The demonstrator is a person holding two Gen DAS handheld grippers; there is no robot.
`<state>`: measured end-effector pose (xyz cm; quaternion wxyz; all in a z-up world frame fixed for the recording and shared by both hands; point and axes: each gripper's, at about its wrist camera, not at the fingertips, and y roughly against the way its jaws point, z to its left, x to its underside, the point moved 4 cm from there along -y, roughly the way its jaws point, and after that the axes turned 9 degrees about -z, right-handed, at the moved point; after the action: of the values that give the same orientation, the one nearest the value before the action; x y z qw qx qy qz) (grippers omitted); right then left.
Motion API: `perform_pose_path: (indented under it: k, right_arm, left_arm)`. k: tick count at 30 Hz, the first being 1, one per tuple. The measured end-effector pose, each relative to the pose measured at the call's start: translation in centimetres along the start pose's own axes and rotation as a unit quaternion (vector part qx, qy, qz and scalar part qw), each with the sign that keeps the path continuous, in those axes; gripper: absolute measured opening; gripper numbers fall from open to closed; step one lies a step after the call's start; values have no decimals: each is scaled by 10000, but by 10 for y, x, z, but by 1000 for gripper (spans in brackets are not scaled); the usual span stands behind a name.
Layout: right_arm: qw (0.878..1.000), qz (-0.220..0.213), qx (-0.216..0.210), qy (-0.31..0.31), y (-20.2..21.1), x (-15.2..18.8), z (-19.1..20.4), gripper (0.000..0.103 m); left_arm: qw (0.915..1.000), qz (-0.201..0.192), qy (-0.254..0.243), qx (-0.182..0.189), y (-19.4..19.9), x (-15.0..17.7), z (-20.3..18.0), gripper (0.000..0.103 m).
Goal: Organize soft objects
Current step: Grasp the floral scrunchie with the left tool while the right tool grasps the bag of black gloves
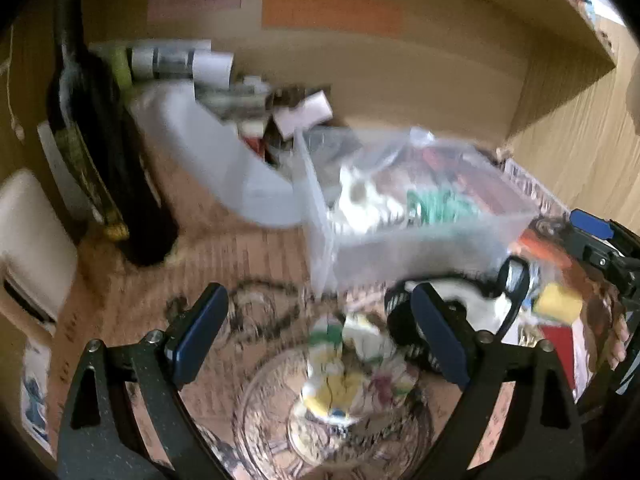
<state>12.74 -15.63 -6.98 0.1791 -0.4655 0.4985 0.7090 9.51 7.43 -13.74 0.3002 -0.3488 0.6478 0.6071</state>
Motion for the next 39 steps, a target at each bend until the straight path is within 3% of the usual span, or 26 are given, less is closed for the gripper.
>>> perform_pose_path:
  k: [8, 14, 16, 21, 27, 34, 39]
  right_arm:
    - [9982, 398, 245, -371, -8, 32, -22, 81]
    - [9969, 647, 245, -365, -14, 43, -26, 81]
    - [9965, 727, 188, -380, -18, 46, -25, 75]
    - [9954, 877, 115, -382, -30, 49, -24, 69]
    - [9938, 1009, -95, -454, -42, 50, -22, 48]
    - [9953, 879, -62, -391, -37, 48, -20, 31]
    - [9976, 607, 19, -331, -25, 37, -22, 29]
  left_arm:
    - [9990, 442, 52, 76, -14, 37, 0, 94]
    - [9972, 705, 107, 231, -26, 51, -5, 82]
    - [9975, 666, 67, 217, -27, 51, -7, 81]
    - [9973, 662, 14, 320, -31, 49, -12, 64]
    - [9967, 665, -34, 463, -32, 46, -16, 37]
    - [9977, 520, -90, 428, -21, 41, -15, 22]
    - [9986, 287, -96, 424, -5, 33, -15, 16]
